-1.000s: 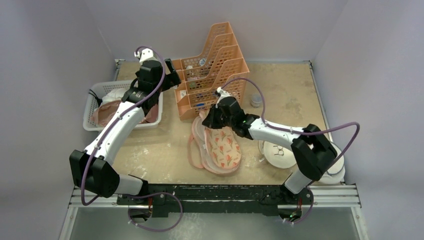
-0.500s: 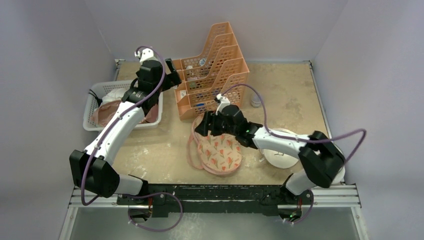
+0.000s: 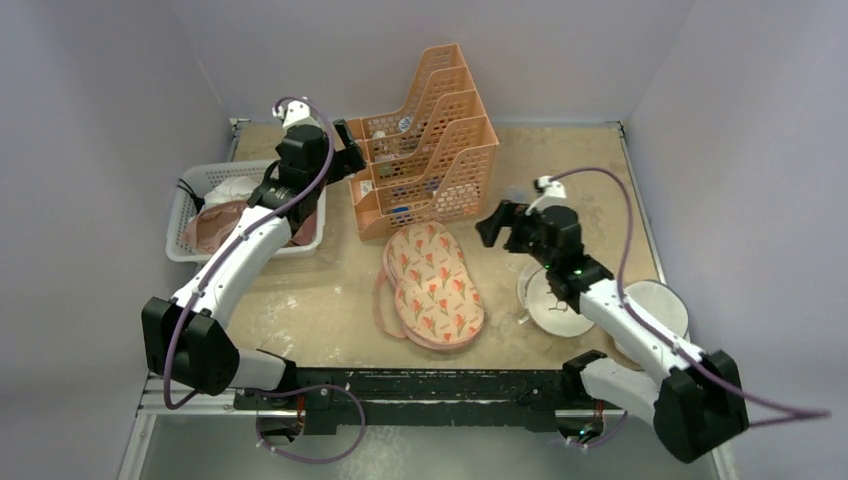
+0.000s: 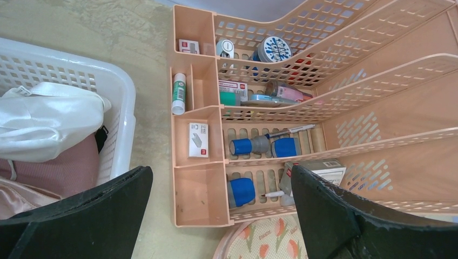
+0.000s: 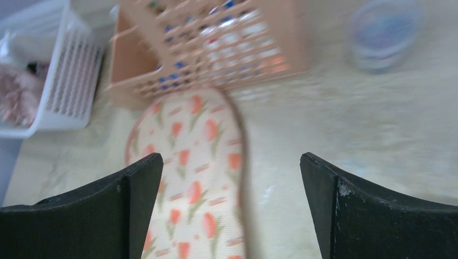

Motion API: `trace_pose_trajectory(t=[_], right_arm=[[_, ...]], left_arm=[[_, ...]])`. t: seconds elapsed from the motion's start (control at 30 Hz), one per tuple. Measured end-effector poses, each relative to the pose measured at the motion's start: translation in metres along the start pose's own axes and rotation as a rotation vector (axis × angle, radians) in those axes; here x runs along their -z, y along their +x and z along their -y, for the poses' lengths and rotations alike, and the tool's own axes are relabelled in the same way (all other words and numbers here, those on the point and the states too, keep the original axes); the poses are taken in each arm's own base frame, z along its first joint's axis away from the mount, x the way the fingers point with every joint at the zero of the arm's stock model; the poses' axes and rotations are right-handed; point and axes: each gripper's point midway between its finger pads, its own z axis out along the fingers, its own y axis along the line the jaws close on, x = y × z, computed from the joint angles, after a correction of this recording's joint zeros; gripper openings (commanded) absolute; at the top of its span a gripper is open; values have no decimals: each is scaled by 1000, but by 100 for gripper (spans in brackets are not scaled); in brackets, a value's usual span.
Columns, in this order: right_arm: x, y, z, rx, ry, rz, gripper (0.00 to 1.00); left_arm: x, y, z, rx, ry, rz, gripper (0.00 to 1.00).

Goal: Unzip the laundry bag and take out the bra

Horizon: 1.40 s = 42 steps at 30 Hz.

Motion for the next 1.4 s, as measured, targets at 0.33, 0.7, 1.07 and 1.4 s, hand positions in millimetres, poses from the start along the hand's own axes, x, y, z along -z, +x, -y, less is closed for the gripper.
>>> trace_pose_trajectory(t=[0.33,0.7,1.07,1.4], right_arm=[[94,-120,82,35,244,294,100],[286,-274,-49,327,116,818,100],[379,-290,-93,467,92,1050,100],[371,-291,-77,423,156,1020,100]], left_arm=[[15,-7,-2,-64,23,56,99],[199,-181,31,-10,246,591,100],[349,-248,-6,55,249,957,99],[293,-226,-5,-18,160,814,100]])
